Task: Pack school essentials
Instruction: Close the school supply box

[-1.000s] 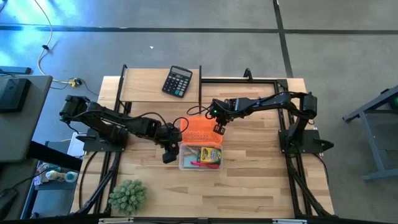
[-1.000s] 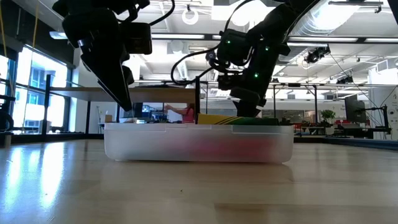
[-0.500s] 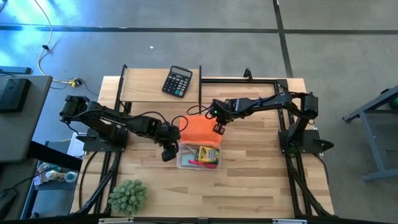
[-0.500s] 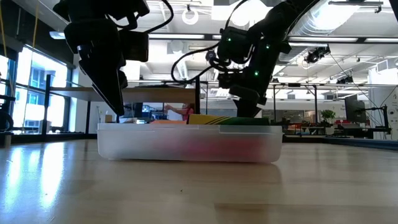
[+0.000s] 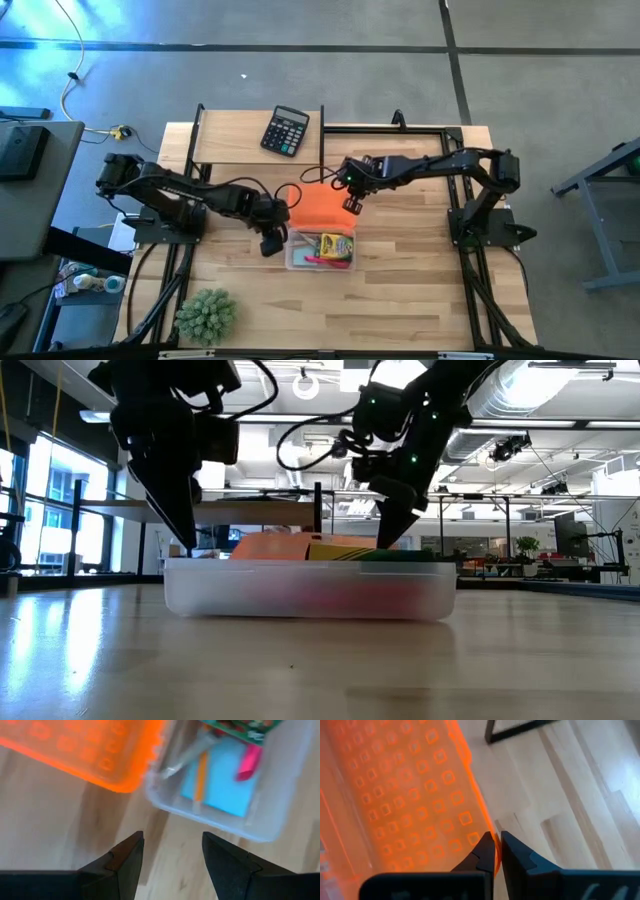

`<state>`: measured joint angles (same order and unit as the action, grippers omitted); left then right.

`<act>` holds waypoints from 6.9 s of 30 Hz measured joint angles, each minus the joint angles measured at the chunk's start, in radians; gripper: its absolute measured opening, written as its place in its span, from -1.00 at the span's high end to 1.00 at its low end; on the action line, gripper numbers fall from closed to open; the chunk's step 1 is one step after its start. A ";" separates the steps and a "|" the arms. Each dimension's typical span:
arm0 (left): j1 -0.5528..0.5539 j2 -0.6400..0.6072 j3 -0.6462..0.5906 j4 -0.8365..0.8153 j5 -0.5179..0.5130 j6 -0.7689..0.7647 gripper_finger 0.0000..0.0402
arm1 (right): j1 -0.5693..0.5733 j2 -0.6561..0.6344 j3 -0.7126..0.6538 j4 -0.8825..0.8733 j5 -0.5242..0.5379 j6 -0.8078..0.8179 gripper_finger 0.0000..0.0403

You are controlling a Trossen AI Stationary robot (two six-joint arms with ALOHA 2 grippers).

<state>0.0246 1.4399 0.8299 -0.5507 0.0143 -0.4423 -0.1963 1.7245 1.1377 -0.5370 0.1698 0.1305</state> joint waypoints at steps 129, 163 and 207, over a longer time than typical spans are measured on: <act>0.709 0.000 0.057 -0.115 0.915 0.160 0.05 | 0.393 0.000 0.142 0.039 0.734 -0.219 0.96; 0.573 0.000 0.057 -0.024 0.828 0.086 0.05 | 0.405 0.000 0.142 0.040 0.643 -0.169 0.79; 0.542 0.000 0.056 0.003 0.755 0.158 0.05 | 0.592 0.072 0.221 -0.151 -0.021 0.570 0.61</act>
<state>0.5663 1.4399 0.8864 -0.5481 0.7693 -0.2844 0.3956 1.7962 1.3586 -0.6877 0.1489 0.7002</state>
